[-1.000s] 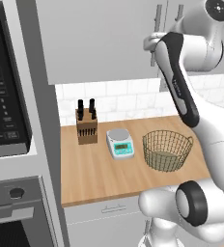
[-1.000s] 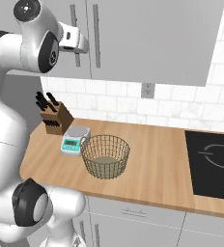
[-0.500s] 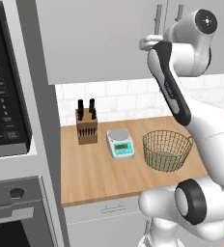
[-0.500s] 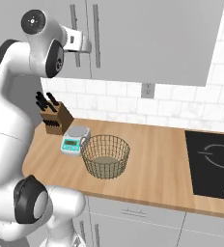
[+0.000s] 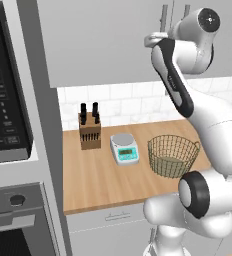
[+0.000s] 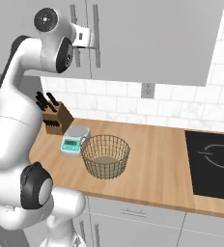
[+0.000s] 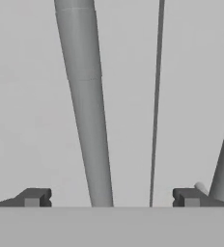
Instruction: Open the cabinet, pick up the bread from the cabinet and place it in the basket. Then move the basket to the dining counter.
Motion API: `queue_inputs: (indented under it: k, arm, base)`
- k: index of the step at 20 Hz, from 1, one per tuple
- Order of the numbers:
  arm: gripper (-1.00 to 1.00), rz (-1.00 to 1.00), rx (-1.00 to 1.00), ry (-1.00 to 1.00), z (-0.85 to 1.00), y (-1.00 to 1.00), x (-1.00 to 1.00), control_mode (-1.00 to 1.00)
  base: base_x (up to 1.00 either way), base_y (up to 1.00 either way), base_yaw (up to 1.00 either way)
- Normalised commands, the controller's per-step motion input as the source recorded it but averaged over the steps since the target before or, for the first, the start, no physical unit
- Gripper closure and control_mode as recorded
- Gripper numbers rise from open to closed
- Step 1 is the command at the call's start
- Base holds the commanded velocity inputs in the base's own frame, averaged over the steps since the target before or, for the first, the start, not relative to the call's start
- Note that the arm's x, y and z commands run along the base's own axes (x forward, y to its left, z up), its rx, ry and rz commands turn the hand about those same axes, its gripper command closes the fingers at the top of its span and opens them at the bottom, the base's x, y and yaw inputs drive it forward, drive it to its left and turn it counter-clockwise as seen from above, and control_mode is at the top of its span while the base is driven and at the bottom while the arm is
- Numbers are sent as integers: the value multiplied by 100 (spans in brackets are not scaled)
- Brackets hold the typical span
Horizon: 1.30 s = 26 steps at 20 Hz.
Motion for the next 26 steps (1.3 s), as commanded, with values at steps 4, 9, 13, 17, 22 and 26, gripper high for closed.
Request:
queue_inputs:
  k: [4,9,13,17,22,26]
  arm:
    - [-100,0,4,-2,0,0,1,-100]
    - [-100,0,7,-9,0,9,0,-100]
    - [-100,-1,6,-7,0,27,9,-100]
    - [-100,-3,0,0,0,7,27,-100]
    - [-100,0,0,0,0,-9,37,-100]
    - [100,0,0,0,0,0,24,-100]
  base:
    - [0,0,0]
    - [0,0,0]
    - [0,0,0]
    - [0,0,0]
    - [0,0,0]
    - [0,0,0]
